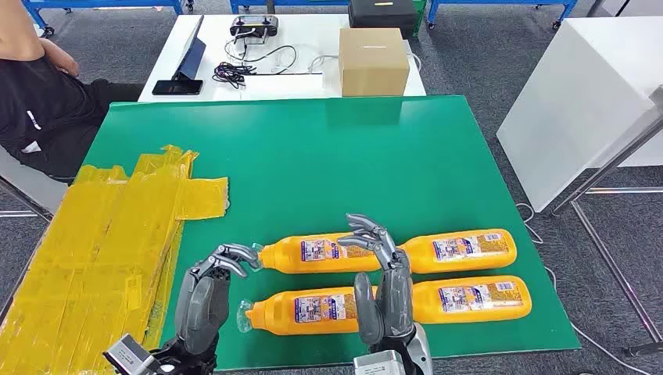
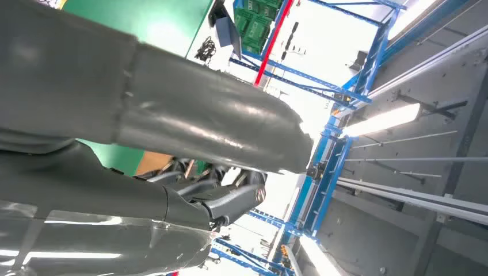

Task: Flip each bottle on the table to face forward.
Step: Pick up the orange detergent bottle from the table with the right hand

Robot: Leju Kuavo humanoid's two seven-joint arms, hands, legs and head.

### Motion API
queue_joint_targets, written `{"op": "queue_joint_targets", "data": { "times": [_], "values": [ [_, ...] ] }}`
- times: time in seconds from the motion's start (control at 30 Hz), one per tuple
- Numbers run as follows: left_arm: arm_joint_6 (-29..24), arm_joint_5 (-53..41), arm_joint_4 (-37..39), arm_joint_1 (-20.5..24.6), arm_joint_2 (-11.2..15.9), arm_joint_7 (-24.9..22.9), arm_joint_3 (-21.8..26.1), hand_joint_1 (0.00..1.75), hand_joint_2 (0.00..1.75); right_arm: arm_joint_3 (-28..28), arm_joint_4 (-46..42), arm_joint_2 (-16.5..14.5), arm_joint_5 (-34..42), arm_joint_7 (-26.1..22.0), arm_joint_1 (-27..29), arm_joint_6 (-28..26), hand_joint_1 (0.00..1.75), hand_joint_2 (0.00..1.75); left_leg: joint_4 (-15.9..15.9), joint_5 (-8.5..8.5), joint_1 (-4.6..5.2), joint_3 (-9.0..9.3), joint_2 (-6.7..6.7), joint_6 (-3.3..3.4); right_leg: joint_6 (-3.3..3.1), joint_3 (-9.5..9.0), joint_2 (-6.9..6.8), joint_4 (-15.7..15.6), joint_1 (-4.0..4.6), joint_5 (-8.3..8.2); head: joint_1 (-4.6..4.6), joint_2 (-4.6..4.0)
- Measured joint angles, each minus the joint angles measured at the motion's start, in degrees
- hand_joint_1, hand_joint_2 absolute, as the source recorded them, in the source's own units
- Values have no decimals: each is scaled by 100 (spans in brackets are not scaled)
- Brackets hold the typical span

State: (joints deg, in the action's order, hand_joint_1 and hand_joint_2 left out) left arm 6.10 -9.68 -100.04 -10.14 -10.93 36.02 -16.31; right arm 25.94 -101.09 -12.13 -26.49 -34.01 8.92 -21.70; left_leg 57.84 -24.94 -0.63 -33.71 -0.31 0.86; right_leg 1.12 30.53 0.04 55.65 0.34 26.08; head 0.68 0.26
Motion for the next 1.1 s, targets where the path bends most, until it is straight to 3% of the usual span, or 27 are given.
{"op": "queue_joint_targets", "data": {
  "times": [0.33,0.37,0.47,0.5,0.63,0.8,1.1],
  "values": [
    [1,0,0,0,0,0,0,175,0,0,0,0,0,-1,0,0,175,0,0,0,0,0,0,0,0,0,0,0,0,0,0,0],
    [-3,0,0,0,0,1,0,131,0,0,0,0,12,-1,0,11,152,0,0,0,0,0,0,0,0,0,0,0,0,0,0,0],
    [-171,3,69,21,-32,151,45,0,0,-28,128,-10,532,-117,-15,454,21,0,0,-1,0,0,0,0,0,-1,0,0,0,0,-1,0],
    [-257,8,132,39,-61,235,90,0,0,-61,258,-21,795,-217,-25,668,0,0,0,-1,0,0,0,0,0,-1,0,0,0,0,-1,0],
    [-369,70,348,86,-138,385,271,0,0,-186,773,-55,987,-532,-30,765,0,0,-1,0,0,-2,-2,0,0,-1,0,0,0,0,-1,0],
    [-296,142,431,88,-187,404,379,0,0,-293,1036,-106,517,-303,-43,569,0,0,-1,0,0,-3,-2,0,0,0,0,0,0,0,-1,0],
    [-282,170,474,87,-202,405,475,0,0,-387,1229,-149,442,-247,-66,527,0,0,-1,-1,0,-5,-2,0,0,1,0,0,0,0,0,0]
  ]
}}
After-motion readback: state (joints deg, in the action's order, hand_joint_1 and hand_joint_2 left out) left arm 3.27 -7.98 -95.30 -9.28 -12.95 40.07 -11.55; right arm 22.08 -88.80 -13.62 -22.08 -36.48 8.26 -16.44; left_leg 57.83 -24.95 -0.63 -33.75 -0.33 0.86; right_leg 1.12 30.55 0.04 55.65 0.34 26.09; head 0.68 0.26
